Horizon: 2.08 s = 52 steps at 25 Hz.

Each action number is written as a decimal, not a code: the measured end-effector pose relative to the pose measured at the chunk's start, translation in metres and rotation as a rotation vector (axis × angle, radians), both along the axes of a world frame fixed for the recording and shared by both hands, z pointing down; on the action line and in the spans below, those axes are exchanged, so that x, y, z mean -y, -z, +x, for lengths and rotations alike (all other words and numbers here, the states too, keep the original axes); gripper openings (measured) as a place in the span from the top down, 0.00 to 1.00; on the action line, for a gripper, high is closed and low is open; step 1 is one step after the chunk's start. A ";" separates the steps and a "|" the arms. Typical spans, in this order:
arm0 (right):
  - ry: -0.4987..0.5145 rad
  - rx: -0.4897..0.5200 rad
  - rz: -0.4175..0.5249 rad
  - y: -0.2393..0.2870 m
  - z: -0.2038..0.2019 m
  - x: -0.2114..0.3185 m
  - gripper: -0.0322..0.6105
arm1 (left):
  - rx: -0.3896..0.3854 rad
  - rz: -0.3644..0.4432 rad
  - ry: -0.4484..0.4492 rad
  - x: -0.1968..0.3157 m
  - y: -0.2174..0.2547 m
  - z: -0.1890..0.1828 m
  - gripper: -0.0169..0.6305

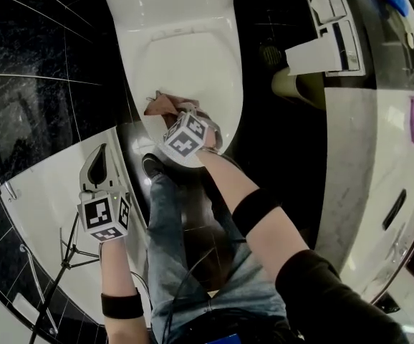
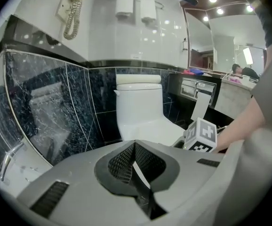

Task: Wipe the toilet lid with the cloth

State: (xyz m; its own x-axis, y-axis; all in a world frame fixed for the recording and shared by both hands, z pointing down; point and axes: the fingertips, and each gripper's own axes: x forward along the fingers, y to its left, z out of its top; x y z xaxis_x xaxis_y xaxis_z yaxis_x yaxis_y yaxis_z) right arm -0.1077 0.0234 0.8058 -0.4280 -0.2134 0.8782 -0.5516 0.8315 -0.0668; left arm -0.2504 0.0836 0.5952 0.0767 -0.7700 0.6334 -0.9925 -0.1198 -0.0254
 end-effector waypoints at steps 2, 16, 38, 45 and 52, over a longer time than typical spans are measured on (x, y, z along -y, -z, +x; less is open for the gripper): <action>-0.067 -0.030 0.011 0.000 0.051 0.011 0.83 | -0.006 -0.002 -0.004 -0.001 -0.001 0.006 0.97; -0.312 -0.185 0.014 0.012 0.213 0.029 0.83 | -0.030 -0.004 0.011 -0.012 0.002 0.036 0.97; -0.031 -0.041 -0.039 -0.004 0.025 -0.083 0.83 | -0.020 -0.016 0.019 -0.029 -0.001 0.011 0.97; -0.236 -0.150 0.021 -0.001 0.174 -0.041 0.83 | -0.035 0.001 -0.009 -0.022 0.005 0.037 0.97; -0.294 -0.273 -0.035 -0.009 0.238 -0.048 0.83 | -0.039 0.006 -0.017 -0.027 0.011 0.055 0.97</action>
